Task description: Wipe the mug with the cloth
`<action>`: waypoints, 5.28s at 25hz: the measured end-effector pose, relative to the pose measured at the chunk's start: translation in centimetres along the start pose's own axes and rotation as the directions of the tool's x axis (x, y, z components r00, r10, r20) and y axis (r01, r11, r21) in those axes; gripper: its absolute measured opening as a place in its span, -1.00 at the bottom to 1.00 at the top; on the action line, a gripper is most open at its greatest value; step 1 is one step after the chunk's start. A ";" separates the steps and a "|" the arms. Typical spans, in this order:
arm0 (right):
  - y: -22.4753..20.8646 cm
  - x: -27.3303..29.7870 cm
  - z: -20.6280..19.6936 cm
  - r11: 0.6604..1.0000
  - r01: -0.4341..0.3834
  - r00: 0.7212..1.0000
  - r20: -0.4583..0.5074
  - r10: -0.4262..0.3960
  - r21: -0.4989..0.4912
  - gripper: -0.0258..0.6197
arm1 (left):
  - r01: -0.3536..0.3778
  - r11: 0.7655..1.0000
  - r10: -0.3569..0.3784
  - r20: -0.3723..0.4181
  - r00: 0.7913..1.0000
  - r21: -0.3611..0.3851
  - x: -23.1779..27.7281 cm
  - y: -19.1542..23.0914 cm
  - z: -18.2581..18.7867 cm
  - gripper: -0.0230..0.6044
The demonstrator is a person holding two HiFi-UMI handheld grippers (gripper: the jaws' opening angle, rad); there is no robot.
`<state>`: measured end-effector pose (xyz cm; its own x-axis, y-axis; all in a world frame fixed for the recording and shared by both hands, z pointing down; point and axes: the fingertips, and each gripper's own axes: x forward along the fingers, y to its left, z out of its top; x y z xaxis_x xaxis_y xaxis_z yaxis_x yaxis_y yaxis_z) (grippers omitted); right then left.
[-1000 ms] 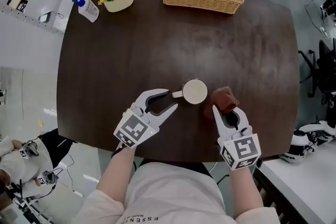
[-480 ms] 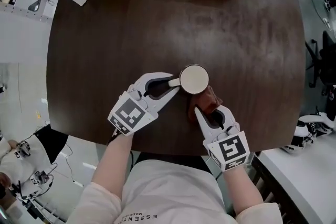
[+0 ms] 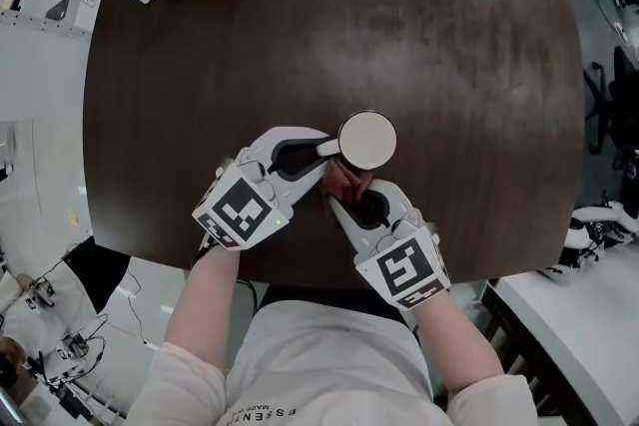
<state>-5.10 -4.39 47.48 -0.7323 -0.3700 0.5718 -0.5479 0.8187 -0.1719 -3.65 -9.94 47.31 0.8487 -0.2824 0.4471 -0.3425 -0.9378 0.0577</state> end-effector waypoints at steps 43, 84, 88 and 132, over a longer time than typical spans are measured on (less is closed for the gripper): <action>-11.2 -1.3 -0.7 0.984 0.049 0.991 -0.118 -0.070 -0.174 -0.67 | 0.091 0.995 -0.090 0.008 0.996 -0.050 -1.1 0.4 0.1 -0.69; -9.6 5.7 8.2 0.767 -0.554 0.832 -0.174 0.527 -0.325 -0.66 | 0.235 0.972 -0.235 0.018 0.972 0.020 -1.5 2.4 -0.5 -0.68; -8.4 6.2 7.7 0.718 -0.649 0.761 -0.188 0.621 -0.250 -0.67 | 0.235 0.972 -0.235 0.024 0.972 0.015 -1.5 2.5 -0.6 -0.68; -9.8 -4.3 1.4 0.879 -0.474 0.880 0.054 0.472 0.044 -0.66 | 0.112 0.992 -0.113 -0.019 0.993 -0.059 -1.8 1.3 -0.8 -0.68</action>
<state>2.80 -11.44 45.58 -0.9248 0.0371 0.3787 -0.1524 0.8759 -0.4579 -5.89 -10.47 47.28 0.8741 -0.1702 0.4549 -0.2684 -0.9499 0.1603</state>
